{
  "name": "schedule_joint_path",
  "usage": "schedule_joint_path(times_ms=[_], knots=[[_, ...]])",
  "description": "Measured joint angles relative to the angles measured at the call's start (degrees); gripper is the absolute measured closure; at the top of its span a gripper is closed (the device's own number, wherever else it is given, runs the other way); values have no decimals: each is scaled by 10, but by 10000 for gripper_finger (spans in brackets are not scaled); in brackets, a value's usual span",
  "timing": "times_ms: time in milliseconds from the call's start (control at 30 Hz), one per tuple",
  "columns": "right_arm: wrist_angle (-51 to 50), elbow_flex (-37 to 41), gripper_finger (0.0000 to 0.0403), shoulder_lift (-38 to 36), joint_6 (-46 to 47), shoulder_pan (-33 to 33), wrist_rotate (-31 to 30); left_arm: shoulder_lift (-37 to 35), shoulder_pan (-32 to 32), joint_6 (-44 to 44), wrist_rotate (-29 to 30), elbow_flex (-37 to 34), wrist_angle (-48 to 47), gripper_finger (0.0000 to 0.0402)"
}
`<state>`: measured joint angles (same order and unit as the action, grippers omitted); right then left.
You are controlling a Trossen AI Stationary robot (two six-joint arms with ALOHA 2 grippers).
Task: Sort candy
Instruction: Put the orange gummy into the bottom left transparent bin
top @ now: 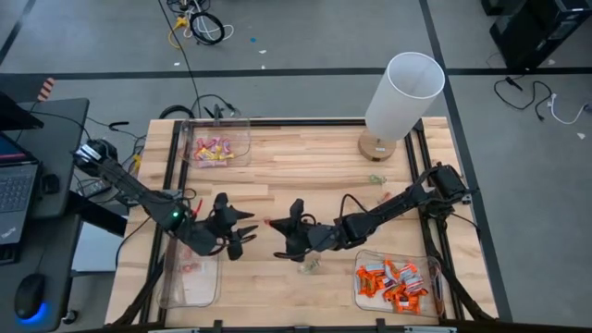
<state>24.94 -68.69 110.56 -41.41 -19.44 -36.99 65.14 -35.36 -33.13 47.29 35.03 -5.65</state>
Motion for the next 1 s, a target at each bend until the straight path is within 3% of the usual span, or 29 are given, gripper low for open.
schedule_joint_path(times_ms=[100, 500, 567, 667, 833, 1000], knots=[[-1, 0, 403, 0, -38, 2, -26, 0, 8, 16, -34, 0, 21, 224], [0, 0, 403, 0, -124, 4, -23, 5, 57, 14, -20, 0, 45, 223], [-12, 0, 403, 0, -84, 10, -29, 8, 58, 13, -21, 1, 46, 223], [-68, 0, 403, 0, 62, 35, -27, 9, 56, 13, -26, 1, 42, 223], [-160, 12, 403, 0, 289, 89, 126, 9, 56, 8, -45, 1, 36, 223], [-196, 23, 393, 0, 397, 108, 255, 9, 58, -2, -44, 1, 15, 223]])
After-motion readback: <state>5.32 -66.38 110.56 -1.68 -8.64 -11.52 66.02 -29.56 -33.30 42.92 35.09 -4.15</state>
